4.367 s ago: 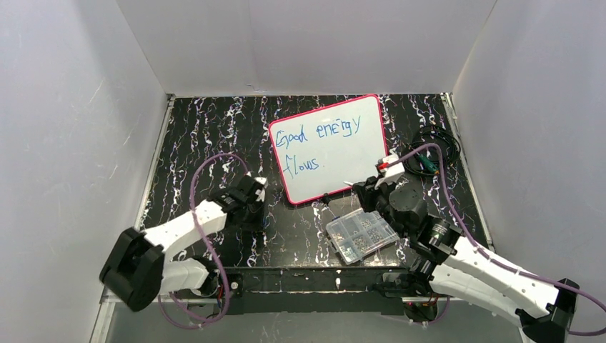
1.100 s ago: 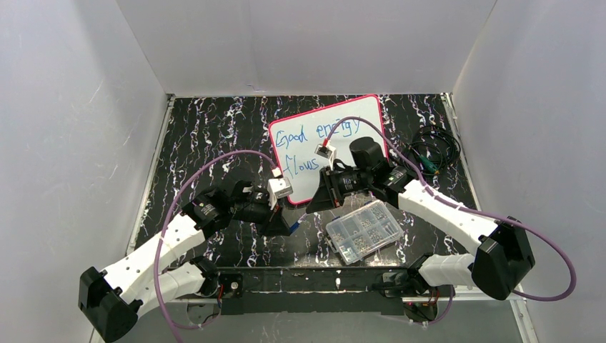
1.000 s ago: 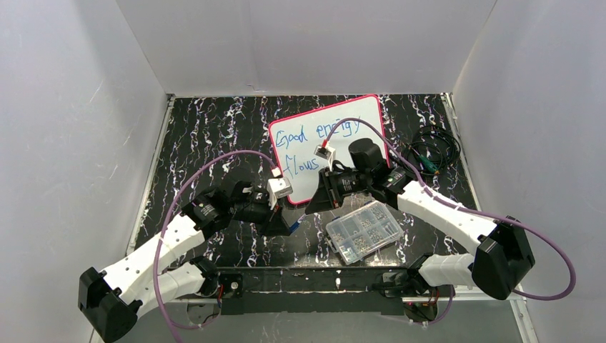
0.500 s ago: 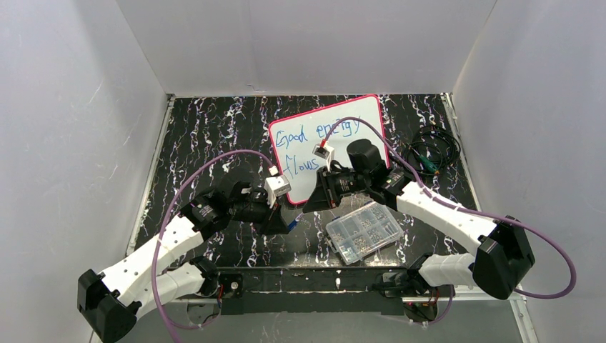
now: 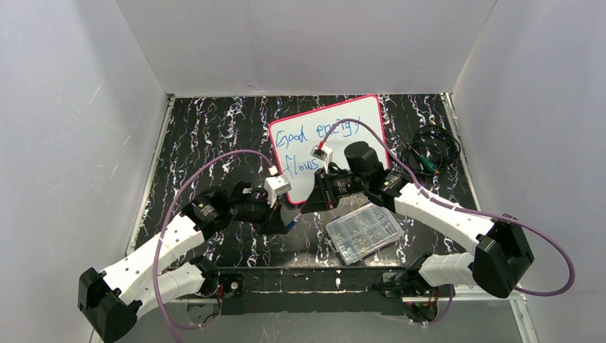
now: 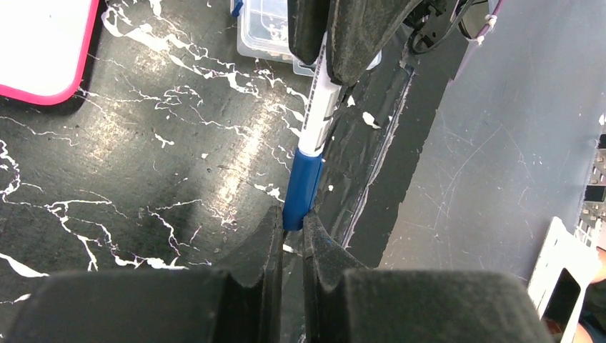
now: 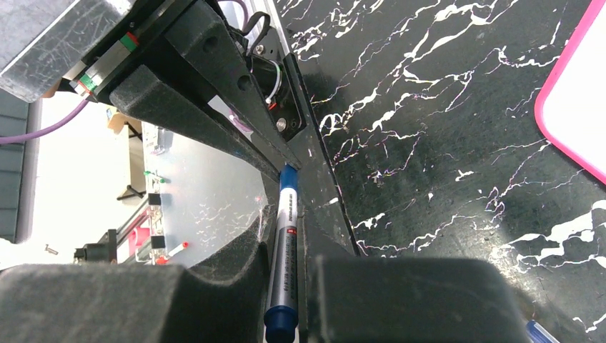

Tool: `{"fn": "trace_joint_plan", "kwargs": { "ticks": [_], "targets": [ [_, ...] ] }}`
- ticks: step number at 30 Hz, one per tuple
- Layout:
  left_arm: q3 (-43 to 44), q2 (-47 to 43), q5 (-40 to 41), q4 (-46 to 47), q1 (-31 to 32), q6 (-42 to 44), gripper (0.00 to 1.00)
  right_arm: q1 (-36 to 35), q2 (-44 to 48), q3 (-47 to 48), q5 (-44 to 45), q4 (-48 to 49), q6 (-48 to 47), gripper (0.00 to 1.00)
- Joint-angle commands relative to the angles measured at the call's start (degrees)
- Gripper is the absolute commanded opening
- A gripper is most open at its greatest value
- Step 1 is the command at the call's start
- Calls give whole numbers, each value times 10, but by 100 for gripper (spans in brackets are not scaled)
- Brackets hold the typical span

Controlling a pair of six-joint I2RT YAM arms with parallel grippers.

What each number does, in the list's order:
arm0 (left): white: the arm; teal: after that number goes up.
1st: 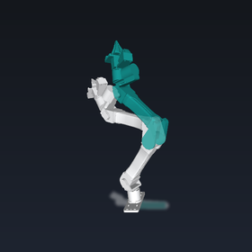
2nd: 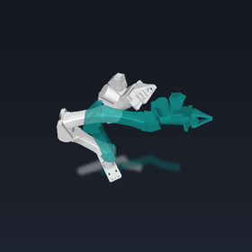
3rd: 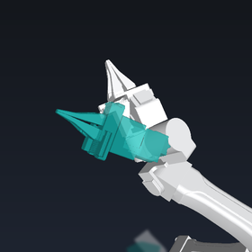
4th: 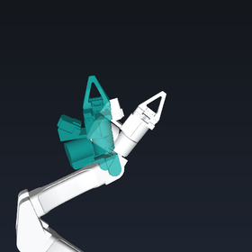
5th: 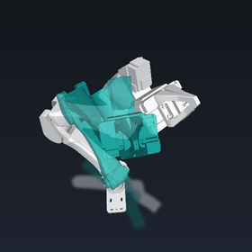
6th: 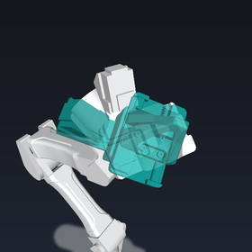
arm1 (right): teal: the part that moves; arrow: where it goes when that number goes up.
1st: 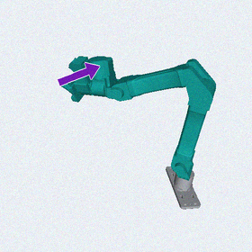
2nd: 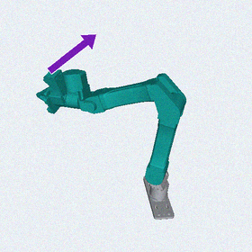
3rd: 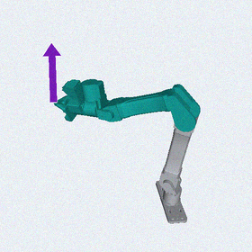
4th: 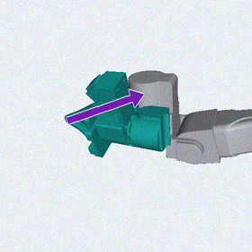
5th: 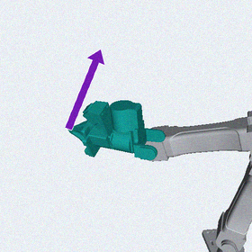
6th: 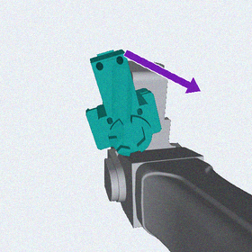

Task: Write a sentence on the whiteboard
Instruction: Close the pen cap, then place the whiteboard marker at the center of the board.

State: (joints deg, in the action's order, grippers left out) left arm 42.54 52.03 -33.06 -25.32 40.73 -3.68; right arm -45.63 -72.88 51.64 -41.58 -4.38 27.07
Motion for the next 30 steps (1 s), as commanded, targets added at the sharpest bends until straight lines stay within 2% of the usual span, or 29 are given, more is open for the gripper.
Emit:
{"fn": "trace_joint_plan", "kwargs": {
  "ticks": [1, 10, 15, 16, 20, 23, 24, 30],
  "targets": [
    [37, -8, 0, 157, -1, -17, 0, -45, -21, -16, -35, -4, 11, 1],
    [46, -3, 6, 186, -1, -26, 0, -59, -31, -20, -32, 0, 11, 1],
    [46, -2, -6, 159, -1, -25, 0, -59, -13, -15, -7, 0, 9, 1],
    [45, -6, -6, 148, -1, -23, 4, -59, -7, -12, 5, -2, 8, 1],
    [30, -28, -18, 110, -1, -10, 36, -51, 10, 0, 19, -17, 3, 1],
    [25, -31, -56, 99, -2, -8, 52, -43, 14, 3, 4, -14, 4, 1],
    [25, -27, -70, 100, -2, -9, 56, -42, 14, 4, -1, -14, 4, 1],
    [31, 4, -128, 98, -1, -11, 57, -40, 21, 11, -2, -15, 3, 1]
  ]
}}
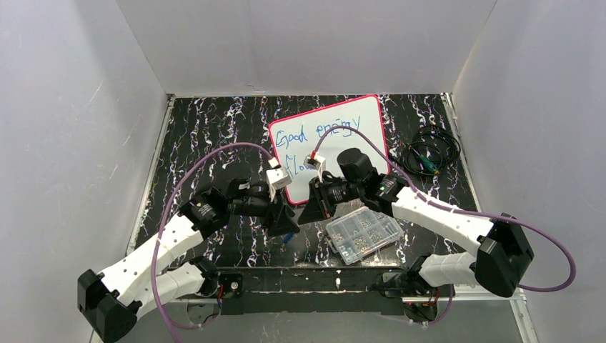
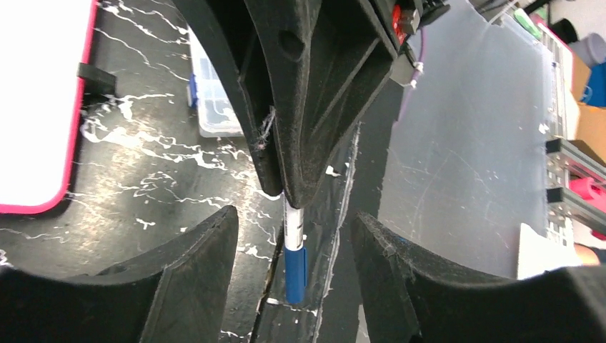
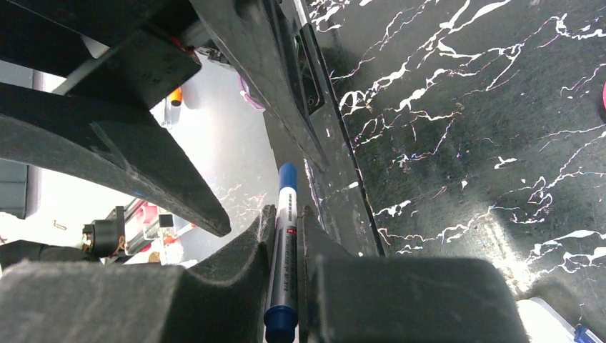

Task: Write a sentence on the whiteboard
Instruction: Place the whiteboard marker at the center of the board.

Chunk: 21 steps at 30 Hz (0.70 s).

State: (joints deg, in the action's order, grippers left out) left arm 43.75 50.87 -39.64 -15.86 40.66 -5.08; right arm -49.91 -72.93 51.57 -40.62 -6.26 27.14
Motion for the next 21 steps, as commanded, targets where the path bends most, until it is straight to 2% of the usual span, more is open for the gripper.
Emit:
{"fn": "trace_joint_plan", "kwargs": {
  "ticks": [1, 3, 7, 9, 12, 14, 15, 16, 19, 21],
  "targets": [
    [21, 21, -74, 1, -1, 4, 58, 4, 24, 12, -8, 3, 1, 1],
    [22, 30, -92, -5, -1, 4, 59, 7, 28, 12, -4, 3, -1, 1],
    [19, 48, -78, -16, -1, 3, 60, 9, 32, 16, -7, 8, -1, 1],
    [22, 58, -76, -17, -1, 0, 57, 9, 31, 17, -9, 10, -2, 1],
    [33, 78, -85, -16, -1, -9, 41, 9, 30, 18, -5, 9, -6, 1],
    [37, 87, -86, -16, -1, -13, 24, 11, 30, 20, 9, 6, -7, 5],
    [36, 87, -81, -15, -1, -14, 10, 13, 32, 21, 17, 2, -10, 10],
    [34, 85, -72, -15, -1, -15, 1, 15, 34, 24, 29, -6, -14, 18],
    [25, 70, 2, -24, -1, -23, 0, 31, 48, 32, 110, -47, -32, 46],
    [13, 63, 54, -32, -5, -32, 0, 51, 64, 29, 145, -59, -40, 71]
  ]
}}
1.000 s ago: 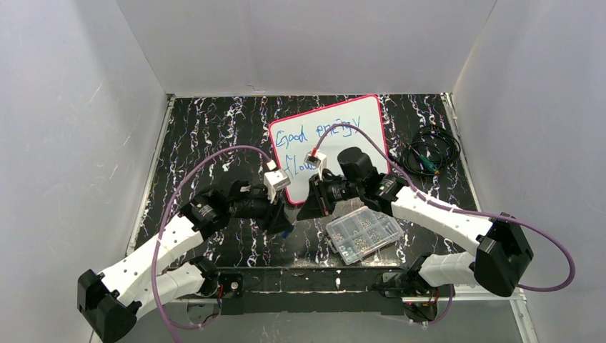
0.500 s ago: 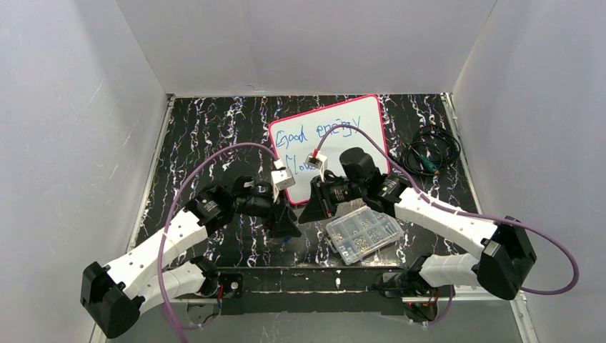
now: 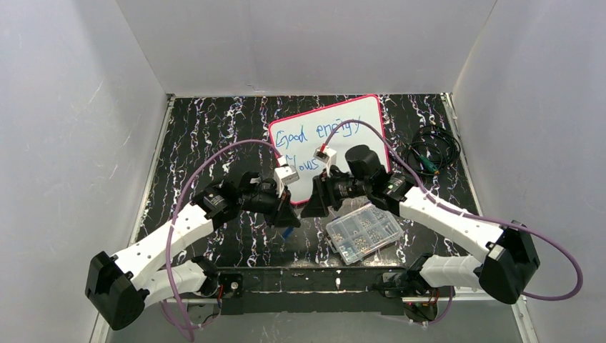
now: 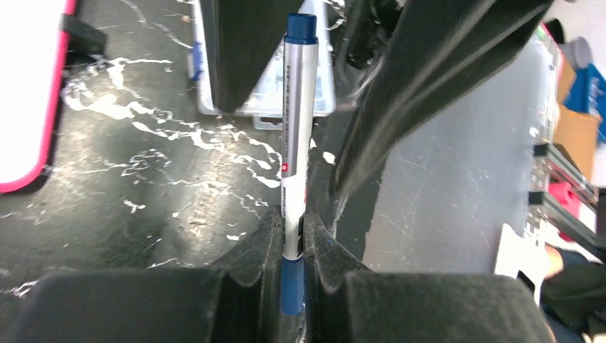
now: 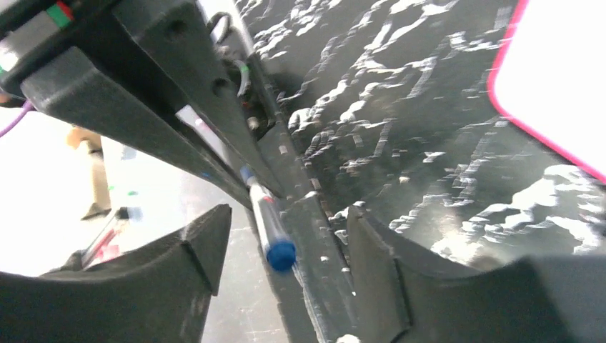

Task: Write a sentence on the whiteboard
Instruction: Place the whiteboard marker at the center of the board.

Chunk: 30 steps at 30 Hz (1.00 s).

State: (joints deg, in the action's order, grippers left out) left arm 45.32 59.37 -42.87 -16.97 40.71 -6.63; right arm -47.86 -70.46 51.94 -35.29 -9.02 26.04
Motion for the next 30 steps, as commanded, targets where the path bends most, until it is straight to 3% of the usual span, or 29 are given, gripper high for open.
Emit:
{"fn": "trace_joint_plan", "kwargs": {
  "ticks": [1, 2, 3, 10, 12, 16, 21, 26, 30],
  "targets": [
    [-5, -23, 104, -30, -11, -20, 0, 44, 49, 22, 103, -35, -30, 85],
    [-7, -23, 118, -40, -19, -25, 0, 58, 61, 17, 110, -36, -32, 97],
    [-9, -23, 128, -51, -29, -30, 0, 73, 75, 8, 119, -34, -34, 98],
    [-19, -34, 194, -90, -151, -65, 0, 224, 130, -39, 204, -73, -59, 99],
    [-17, -30, 245, -101, -184, -80, 8, 270, 137, -46, 230, -84, -75, 99],
    [-7, 3, 260, -101, -254, -104, 9, 329, 171, -80, 321, -64, -84, 99],
    [14, 73, 256, -79, -301, -110, 13, 341, 229, -112, 438, -15, -97, 99],
    [55, 168, 273, -99, -321, -84, 17, 341, 265, -120, 480, -6, -105, 99],
    [67, 204, 272, -97, -326, -79, 28, 341, 290, -124, 501, -9, -112, 99]
  ]
}}
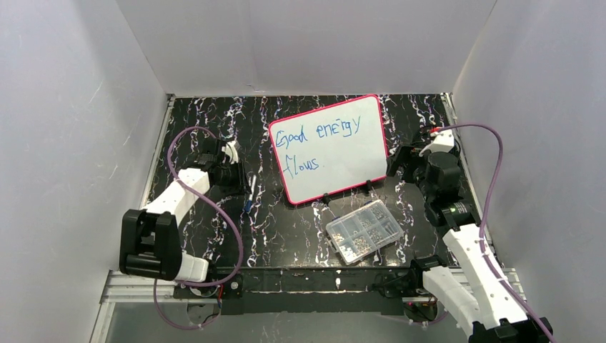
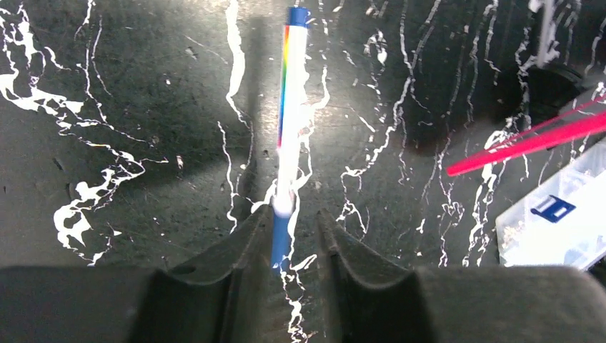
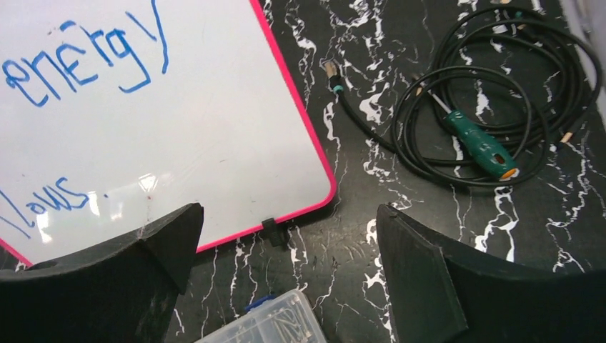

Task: Write a sentence on the whiteboard
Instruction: Place the whiteboard marker at the center of the board, then reset both arms

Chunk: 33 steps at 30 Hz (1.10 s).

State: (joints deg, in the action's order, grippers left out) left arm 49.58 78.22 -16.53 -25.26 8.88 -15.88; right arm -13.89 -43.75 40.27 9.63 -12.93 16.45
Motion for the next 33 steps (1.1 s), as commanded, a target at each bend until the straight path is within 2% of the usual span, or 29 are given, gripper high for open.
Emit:
{"fn": "trace_joint_plan", "kwargs": {
  "ticks": [1, 3, 5, 6, 11, 13, 20, 27, 33],
  "targets": [
    [27, 21, 4, -14, -9, 14, 37, 1, 28, -9, 56, 31, -17, 99],
    [29, 26, -9, -15, -17, 11, 55, 1, 38, -13, 62, 32, -17, 99],
    [26, 21, -16, -12, -25, 8, 65, 1, 47, -15, 64, 35, -18, 99],
    [24, 14, -16, -10, -29, 8, 73, 1, 51, -15, 65, 35, -17, 99],
    [14, -69, 33, 20, -34, 7, 82, 1, 62, 0, 71, 21, -24, 99],
    [14, -112, 74, 35, -34, 8, 97, 1, 67, 7, 74, 15, -30, 99],
    [74, -207, 202, 25, -34, 9, 98, 1, 81, 16, 100, 8, -42, 99],
    [39, -313, 215, 103, -34, 40, 98, 1, 85, 11, 107, 10, -45, 99],
    [8, -342, 222, 104, -34, 34, 98, 1, 90, 9, 108, 13, -47, 99]
  ]
}}
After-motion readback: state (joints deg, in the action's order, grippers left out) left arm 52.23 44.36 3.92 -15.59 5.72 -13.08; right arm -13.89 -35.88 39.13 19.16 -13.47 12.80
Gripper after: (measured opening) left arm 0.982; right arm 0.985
